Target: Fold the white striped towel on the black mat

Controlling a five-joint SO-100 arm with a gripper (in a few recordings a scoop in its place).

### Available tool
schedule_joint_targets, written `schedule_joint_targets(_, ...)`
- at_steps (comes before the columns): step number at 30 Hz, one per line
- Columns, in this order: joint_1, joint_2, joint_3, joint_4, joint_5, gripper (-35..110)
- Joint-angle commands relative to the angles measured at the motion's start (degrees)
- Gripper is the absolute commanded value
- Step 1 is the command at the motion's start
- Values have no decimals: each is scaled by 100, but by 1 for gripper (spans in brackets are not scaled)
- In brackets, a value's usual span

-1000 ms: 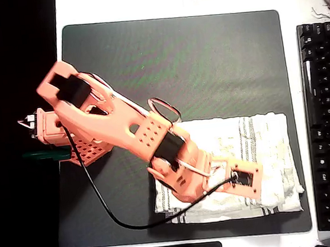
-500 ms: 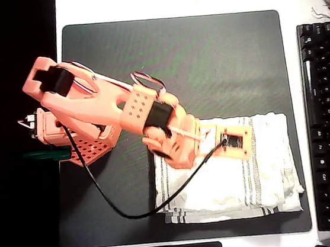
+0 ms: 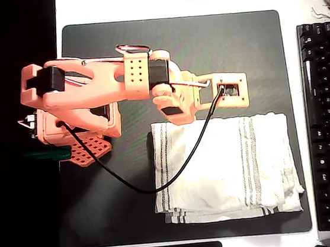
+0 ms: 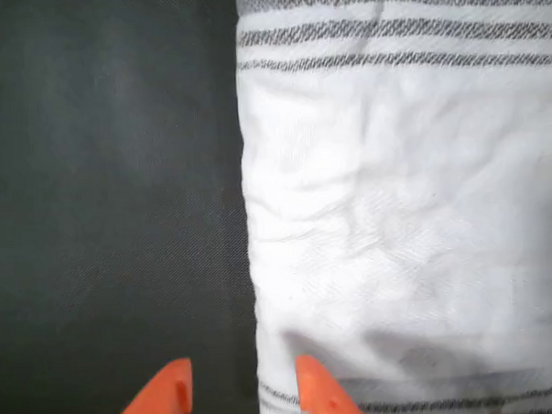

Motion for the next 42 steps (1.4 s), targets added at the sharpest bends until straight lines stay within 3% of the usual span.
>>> schedule_joint_targets(1, -343, 18, 132, 18, 114, 16)
schedule_joint_targets(9, -642, -422, 299, -360, 308, 16)
schedule_joint_targets(23, 299, -1397, 369, -967, -352, 16)
schedule_joint_targets(35, 246, -1916, 554, -1301, -562, 2)
schedule_joint_targets(42, 123, -1775, 580, -1310, -475, 1)
